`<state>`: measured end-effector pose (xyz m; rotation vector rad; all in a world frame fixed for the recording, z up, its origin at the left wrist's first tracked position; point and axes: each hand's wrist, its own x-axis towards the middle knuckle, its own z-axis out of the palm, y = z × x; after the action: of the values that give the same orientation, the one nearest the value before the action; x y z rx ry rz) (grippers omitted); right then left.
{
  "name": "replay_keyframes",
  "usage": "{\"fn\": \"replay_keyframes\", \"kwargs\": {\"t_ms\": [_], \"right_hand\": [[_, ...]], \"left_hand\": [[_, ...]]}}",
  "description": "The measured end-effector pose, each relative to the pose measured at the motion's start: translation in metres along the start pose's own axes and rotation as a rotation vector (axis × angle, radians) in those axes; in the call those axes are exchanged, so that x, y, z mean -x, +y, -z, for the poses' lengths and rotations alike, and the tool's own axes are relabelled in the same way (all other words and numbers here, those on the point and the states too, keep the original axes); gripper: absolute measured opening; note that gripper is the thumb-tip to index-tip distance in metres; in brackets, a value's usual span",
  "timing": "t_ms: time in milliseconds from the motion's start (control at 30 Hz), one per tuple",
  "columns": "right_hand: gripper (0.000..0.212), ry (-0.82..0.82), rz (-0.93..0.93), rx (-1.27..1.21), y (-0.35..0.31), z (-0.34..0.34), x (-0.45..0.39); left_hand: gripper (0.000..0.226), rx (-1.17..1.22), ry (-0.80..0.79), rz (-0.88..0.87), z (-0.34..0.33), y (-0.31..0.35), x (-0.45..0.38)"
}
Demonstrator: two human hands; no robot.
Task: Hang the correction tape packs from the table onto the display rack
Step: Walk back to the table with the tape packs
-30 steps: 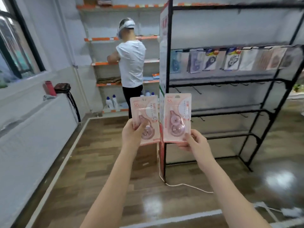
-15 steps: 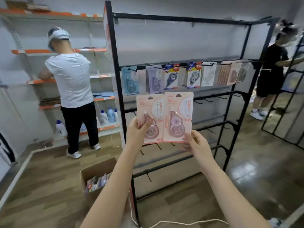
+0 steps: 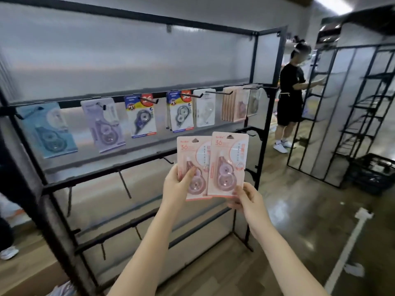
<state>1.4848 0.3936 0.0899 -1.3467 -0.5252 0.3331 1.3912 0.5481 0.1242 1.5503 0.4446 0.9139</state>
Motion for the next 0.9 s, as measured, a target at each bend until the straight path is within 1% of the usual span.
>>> {"fn": "replay_keyframes", "kwargs": {"t_ms": [167, 233, 333, 400, 500, 633, 800, 900], "right_hand": [[0.018, 0.033, 0.026, -0.008, -0.013, 0.076, -0.081], [0.019, 0.047, 0.033, -0.008, -0.016, 0.105, -0.109], [0.019, 0.088, 0.042, -0.025, -0.018, 0.140, -0.144], [0.018, 0.119, 0.038, -0.071, -0.019, 0.158, -0.163], [0.019, 0.129, 0.033, -0.149, -0.020, 0.177, -0.193], [0.019, 0.125, 0.053, -0.182, -0.019, 0.196, -0.236], [0.018, 0.101, 0.075, -0.128, -0.016, 0.216, -0.299], [0.018, 0.082, 0.091, -0.109, -0.019, 0.222, -0.337]], "left_hand": [[0.007, 0.069, 0.027, -0.009, -0.091, -0.004, -0.050], [0.009, 0.055, 0.015, -0.024, -0.125, -0.006, -0.066], [0.005, 0.023, 0.005, -0.056, -0.169, -0.010, -0.089], [0.007, 0.011, -0.006, -0.073, -0.196, -0.009, -0.105], [0.006, 0.036, -0.014, -0.084, -0.231, -0.008, -0.136], [0.005, 0.029, -0.034, -0.136, -0.269, -0.007, -0.183], [0.018, -0.021, -0.009, -0.201, -0.307, -0.015, -0.242], [0.024, -0.045, 0.040, -0.211, -0.324, -0.026, -0.270]]}}
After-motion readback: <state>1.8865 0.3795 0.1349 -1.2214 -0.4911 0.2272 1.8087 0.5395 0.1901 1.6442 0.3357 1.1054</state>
